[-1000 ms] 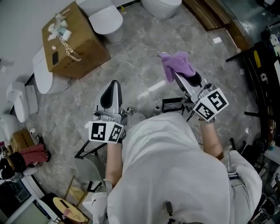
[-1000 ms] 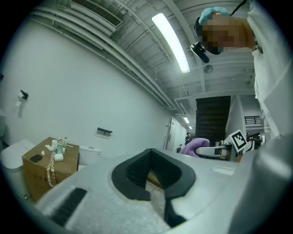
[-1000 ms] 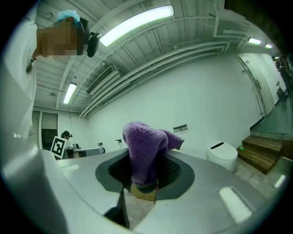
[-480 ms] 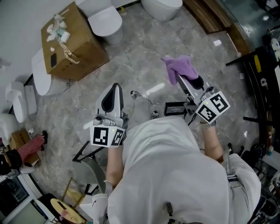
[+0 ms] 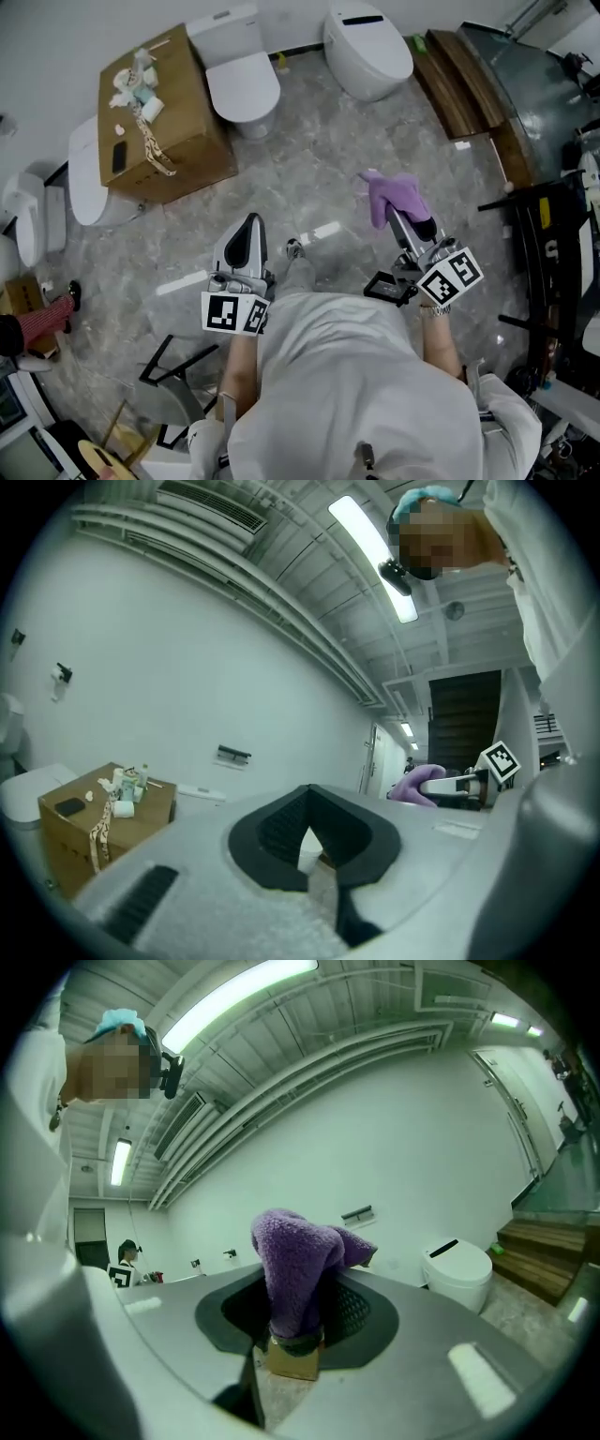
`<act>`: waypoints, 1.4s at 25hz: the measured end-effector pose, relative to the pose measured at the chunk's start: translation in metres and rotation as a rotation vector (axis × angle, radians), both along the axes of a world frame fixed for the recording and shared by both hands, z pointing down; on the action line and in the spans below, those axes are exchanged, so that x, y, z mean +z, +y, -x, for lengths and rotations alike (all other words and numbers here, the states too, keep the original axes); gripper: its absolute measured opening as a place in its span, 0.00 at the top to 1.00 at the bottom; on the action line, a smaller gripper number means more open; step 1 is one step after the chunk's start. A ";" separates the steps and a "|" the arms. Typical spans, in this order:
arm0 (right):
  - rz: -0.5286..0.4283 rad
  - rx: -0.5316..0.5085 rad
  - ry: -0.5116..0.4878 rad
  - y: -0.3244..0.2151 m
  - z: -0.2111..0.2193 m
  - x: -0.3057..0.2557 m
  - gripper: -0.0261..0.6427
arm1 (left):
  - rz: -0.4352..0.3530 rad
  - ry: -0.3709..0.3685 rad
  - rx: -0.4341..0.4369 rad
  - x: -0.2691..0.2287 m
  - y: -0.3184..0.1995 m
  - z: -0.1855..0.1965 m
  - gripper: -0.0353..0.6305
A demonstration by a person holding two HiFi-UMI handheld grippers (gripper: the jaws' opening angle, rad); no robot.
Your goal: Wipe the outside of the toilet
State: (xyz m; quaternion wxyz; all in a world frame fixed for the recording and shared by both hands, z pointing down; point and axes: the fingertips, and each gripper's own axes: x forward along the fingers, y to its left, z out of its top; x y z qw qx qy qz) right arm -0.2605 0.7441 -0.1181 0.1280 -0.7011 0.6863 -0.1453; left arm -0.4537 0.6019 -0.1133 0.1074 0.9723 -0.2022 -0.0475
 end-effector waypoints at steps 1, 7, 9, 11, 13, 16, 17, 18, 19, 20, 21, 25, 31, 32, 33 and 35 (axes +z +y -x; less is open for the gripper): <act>0.009 0.004 0.012 -0.011 -0.009 -0.002 0.78 | -0.009 0.006 -0.003 -0.003 -0.012 -0.011 0.94; 0.007 0.031 0.067 -0.082 -0.046 -0.019 0.77 | -0.043 0.036 0.055 -0.019 -0.085 -0.062 0.94; 0.007 0.033 0.077 -0.099 -0.056 -0.021 0.77 | -0.055 0.032 0.072 -0.023 -0.103 -0.073 0.94; 0.009 0.031 0.076 -0.113 -0.065 -0.021 0.77 | -0.046 0.036 0.064 -0.024 -0.119 -0.080 0.94; 0.011 0.030 0.074 -0.123 -0.074 -0.021 0.77 | -0.035 0.038 0.047 -0.025 -0.131 -0.086 0.94; 0.015 0.029 0.071 -0.140 -0.091 -0.019 0.77 | -0.023 0.019 0.016 -0.021 -0.150 -0.096 0.94; 0.019 0.025 0.069 -0.147 -0.097 -0.017 0.77 | -0.022 0.011 0.005 -0.019 -0.157 -0.100 0.94; 0.024 0.019 0.066 -0.154 -0.103 -0.015 0.77 | -0.023 0.005 -0.006 -0.019 -0.162 -0.103 0.94; 0.030 0.011 0.063 -0.160 -0.111 -0.013 0.77 | -0.025 -0.001 -0.018 -0.018 -0.168 -0.106 0.94; 0.035 0.002 0.061 -0.167 -0.119 -0.011 0.77 | -0.025 -0.005 -0.032 -0.018 -0.173 -0.110 0.94; 0.039 -0.009 0.060 -0.174 -0.127 -0.010 0.77 | -0.023 -0.007 -0.048 -0.018 -0.178 -0.115 0.94; 0.048 -0.079 0.084 -0.206 -0.170 -0.007 0.77 | -0.010 -0.013 -0.137 -0.015 -0.200 -0.139 0.94; 0.075 -0.207 0.093 -0.258 -0.263 -0.003 0.77 | 0.001 -0.018 -0.288 -0.021 -0.224 -0.208 0.94; 0.077 -0.231 0.090 -0.267 -0.280 -0.003 0.77 | 0.006 -0.017 -0.312 -0.022 -0.228 -0.221 0.94; 0.079 -0.256 0.087 -0.275 -0.295 -0.003 0.77 | 0.011 -0.012 -0.336 -0.024 -0.232 -0.234 0.94; 0.079 -0.304 0.086 -0.288 -0.325 -0.004 0.77 | 0.014 -0.004 -0.378 -0.028 -0.234 -0.258 0.94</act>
